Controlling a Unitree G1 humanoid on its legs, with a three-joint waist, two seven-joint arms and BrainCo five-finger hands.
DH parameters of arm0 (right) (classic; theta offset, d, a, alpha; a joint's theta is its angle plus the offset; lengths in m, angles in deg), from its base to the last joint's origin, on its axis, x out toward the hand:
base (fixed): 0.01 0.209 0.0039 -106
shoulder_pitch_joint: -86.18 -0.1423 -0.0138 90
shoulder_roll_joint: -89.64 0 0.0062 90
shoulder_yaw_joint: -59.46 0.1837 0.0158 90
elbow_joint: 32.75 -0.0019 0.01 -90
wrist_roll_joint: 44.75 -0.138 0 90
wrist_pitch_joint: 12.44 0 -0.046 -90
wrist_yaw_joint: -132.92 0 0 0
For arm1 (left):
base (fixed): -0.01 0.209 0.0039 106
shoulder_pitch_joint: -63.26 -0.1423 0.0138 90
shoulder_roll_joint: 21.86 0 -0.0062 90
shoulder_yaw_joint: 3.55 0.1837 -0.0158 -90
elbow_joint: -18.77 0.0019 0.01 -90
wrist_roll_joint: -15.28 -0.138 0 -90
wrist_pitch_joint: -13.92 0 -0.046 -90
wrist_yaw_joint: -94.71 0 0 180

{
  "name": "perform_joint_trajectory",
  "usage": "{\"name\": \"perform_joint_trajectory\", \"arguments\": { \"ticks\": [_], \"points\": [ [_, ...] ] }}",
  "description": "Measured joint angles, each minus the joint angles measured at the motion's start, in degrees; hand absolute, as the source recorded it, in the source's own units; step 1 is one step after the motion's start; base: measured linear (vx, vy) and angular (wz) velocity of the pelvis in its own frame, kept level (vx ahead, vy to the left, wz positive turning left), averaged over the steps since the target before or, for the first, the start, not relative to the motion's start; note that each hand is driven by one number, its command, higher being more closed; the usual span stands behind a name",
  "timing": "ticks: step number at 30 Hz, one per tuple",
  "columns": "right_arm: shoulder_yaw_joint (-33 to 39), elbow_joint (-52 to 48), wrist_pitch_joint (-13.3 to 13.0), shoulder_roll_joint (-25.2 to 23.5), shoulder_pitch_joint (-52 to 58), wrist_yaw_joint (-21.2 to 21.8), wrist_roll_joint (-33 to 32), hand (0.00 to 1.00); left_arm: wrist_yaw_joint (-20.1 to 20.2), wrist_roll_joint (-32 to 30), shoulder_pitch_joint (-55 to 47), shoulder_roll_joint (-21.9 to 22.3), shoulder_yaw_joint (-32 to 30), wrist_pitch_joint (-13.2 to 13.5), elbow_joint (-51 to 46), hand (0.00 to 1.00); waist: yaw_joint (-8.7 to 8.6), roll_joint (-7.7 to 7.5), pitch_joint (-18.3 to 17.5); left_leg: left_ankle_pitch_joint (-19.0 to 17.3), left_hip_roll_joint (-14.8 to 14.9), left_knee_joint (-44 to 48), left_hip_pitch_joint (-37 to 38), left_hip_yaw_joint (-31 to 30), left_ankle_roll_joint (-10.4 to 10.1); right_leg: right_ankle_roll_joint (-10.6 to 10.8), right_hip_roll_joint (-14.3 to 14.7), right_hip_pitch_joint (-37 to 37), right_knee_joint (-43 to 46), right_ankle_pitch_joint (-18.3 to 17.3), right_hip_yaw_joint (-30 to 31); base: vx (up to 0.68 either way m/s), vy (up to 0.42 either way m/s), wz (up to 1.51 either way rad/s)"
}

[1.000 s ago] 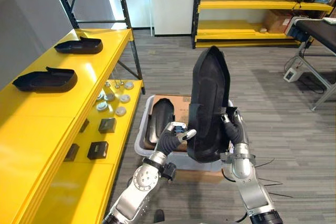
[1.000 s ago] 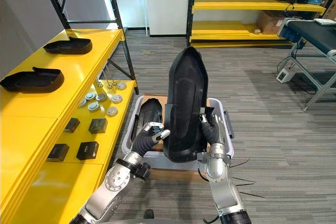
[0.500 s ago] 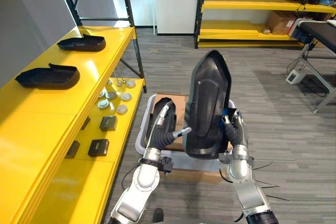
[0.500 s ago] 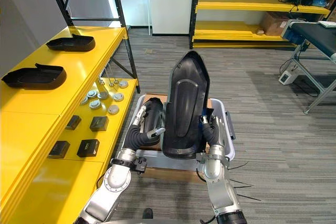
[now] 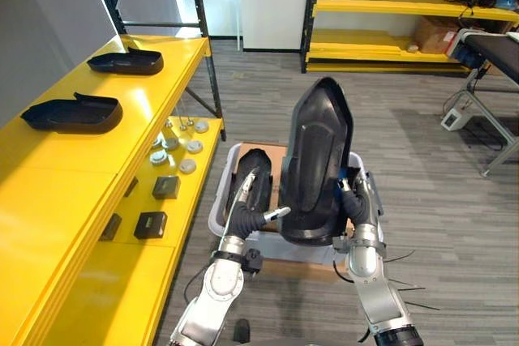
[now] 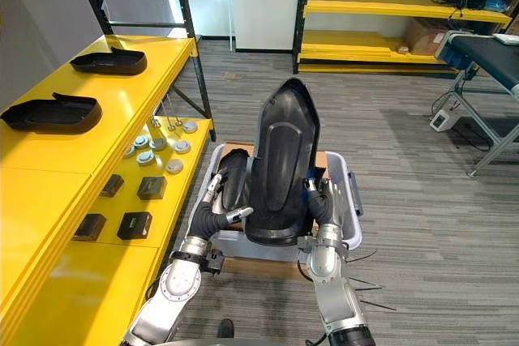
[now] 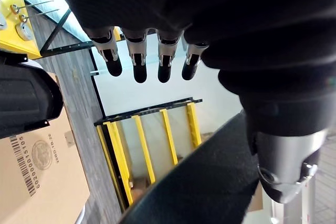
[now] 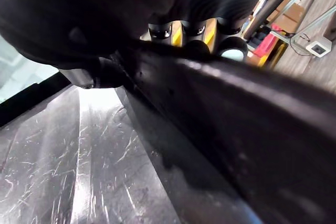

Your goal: Walk over and take plastic housings, then place them on the shelf

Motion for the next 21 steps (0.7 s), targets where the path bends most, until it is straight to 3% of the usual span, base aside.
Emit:
{"name": "perform_joint_trajectory", "arguments": {
  "ticks": [6, 7, 14, 15, 21],
  "points": [
    [-2.42, 1.96, -0.09, 1.31, -0.52, 1.25, -0.15, 1.00, 1.09, -2.25, 0.03, -0.28, 2.61, 0.00, 2.16, 0.00, -0.01, 0.00, 0.00, 0.01, 0.02, 0.00, 0.00, 0.04, 0.02, -0.01, 0.02, -0.03, 0.00, 0.01, 0.03, 0.00, 0.000, 0.00],
    [-2.63, 2.15, -0.09, 1.37, -0.59, 1.26, -0.16, 1.00, 1.06, -2.40, 0.05, -0.39, 2.62, 0.00, 2.72, 1.00, -0.01, 0.01, -0.01, 0.01, 0.03, 0.00, 0.00, 0.05, 0.02, -0.01, 0.03, -0.04, 0.00, 0.01, 0.04, 0.00, 0.000, 0.00],
    [-3.91, 2.13, -0.40, 3.69, -0.60, 2.30, -0.14, 1.00, 0.84, -2.74, 0.16, -2.35, 3.11, -0.17, 3.82, 1.00, 0.08, 0.02, -0.02, -0.21, 0.51, 0.03, -0.21, 0.13, -0.30, -0.30, 0.16, 0.12, -0.60, 0.29, 0.17, 0.00, 0.000, 0.00],
    [-4.05, 2.11, -0.61, 4.06, -0.60, 2.31, -0.14, 0.00, 0.81, -2.74, 0.16, -2.44, 3.11, -0.27, 4.00, 1.00, 0.10, 0.04, -0.03, -0.22, 0.70, 0.03, -0.25, 0.15, -0.32, -0.48, 0.28, 0.36, -1.24, 0.65, 0.19, 0.00, 0.000, 0.00],
    [-5.83, 1.43, -2.10, 5.08, -0.59, 2.46, -0.77, 0.00, -0.61, -2.68, 0.44, -3.47, 2.91, -1.23, 5.58, 1.00, 0.07, 0.20, -0.13, -0.38, 1.38, 0.32, -0.45, 0.42, -0.55, -0.78, 1.02, 0.54, -2.11, 1.17, 0.42, 0.00, -0.018, -0.02]
  ]
}}
